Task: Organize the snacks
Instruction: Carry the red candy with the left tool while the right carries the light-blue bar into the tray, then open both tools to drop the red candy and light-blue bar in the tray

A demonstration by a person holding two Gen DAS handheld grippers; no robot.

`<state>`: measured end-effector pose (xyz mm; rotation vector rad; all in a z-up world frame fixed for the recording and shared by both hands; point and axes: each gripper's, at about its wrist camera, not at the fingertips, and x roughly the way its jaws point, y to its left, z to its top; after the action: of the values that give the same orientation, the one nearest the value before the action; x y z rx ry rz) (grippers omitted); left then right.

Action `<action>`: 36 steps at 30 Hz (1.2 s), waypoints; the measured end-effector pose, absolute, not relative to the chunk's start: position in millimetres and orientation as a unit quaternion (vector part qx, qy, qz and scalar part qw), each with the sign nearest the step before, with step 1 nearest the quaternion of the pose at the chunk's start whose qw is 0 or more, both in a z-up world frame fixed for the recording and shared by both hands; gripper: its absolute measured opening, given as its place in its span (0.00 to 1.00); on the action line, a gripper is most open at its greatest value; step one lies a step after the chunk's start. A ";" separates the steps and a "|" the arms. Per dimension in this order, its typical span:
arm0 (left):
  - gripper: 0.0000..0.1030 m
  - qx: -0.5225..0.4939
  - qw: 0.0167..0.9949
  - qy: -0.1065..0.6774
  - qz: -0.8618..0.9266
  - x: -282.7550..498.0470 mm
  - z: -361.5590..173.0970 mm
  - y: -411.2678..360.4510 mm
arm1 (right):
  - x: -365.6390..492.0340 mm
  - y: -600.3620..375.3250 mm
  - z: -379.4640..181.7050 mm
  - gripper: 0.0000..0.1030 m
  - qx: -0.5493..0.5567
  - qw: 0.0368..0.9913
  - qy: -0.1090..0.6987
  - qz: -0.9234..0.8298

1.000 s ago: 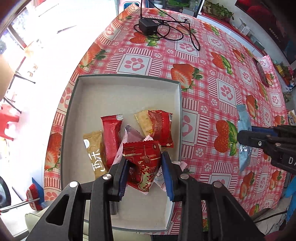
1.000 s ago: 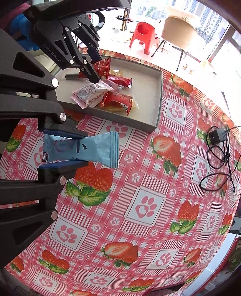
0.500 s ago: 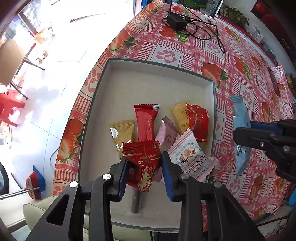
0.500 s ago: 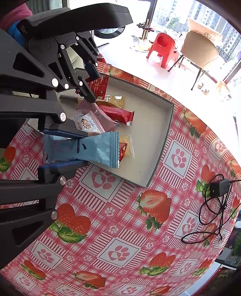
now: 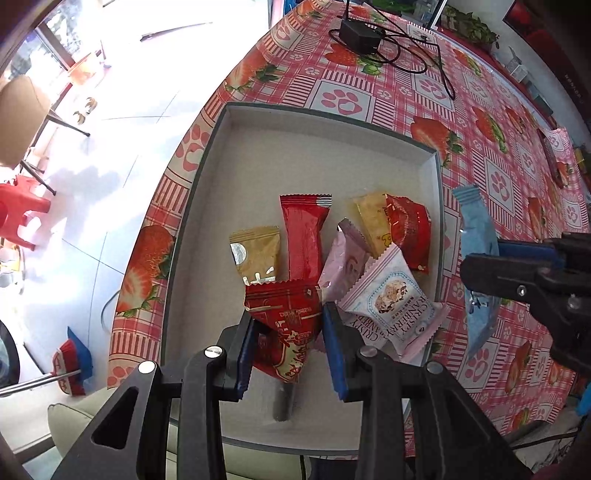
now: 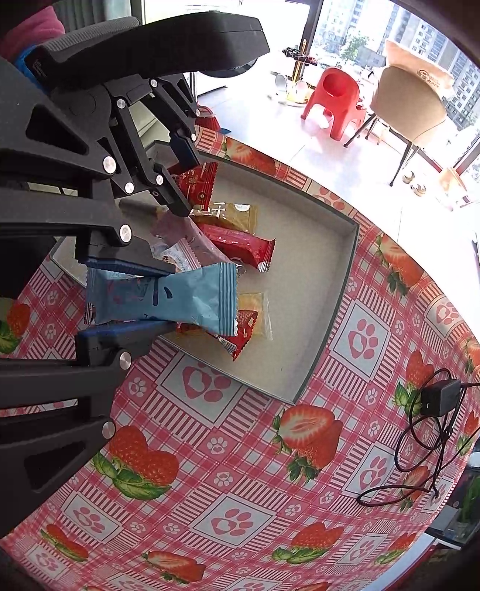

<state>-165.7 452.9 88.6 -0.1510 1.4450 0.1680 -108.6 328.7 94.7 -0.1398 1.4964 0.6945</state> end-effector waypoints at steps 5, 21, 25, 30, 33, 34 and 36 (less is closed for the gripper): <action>0.36 -0.069 0.743 0.661 0.078 -167.8 87.1 455.5 | -110.9 333.0 94.7 0.23 -0.063 0.676 0.666 0.310; 0.36 -0.072 0.736 0.669 0.080 -172.0 79.3 461.1 | -112.7 345.7 91.8 0.23 -0.068 0.671 0.667 0.316; 0.36 -0.072 0.733 0.672 0.080 -169.7 76.1 461.6 | -109.5 349.0 89.9 0.23 -0.069 0.669 0.668 0.317; 0.36 -0.069 0.730 0.675 0.077 -165.1 72.4 460.8 | -103.2 352.5 87.3 0.23 -0.068 0.668 0.671 0.316; 0.36 -0.068 0.729 0.677 0.077 -161.8 70.2 460.2 | -98.6 355.5 85.5 0.23 -0.065 0.666 0.673 0.315; 0.36 -0.068 0.729 0.677 0.077 -160.6 69.6 460.0 | -97.6 356.6 85.1 0.23 -0.065 0.666 0.673 0.315; 0.36 -0.067 0.728 0.678 0.077 -158.2 67.7 460.1 | -95.6 359.2 84.1 0.23 -0.067 0.665 0.673 0.316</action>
<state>-158.2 460.1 67.7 -0.1468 1.4946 0.1700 -95.6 359.2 84.1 -0.1503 1.5200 0.7130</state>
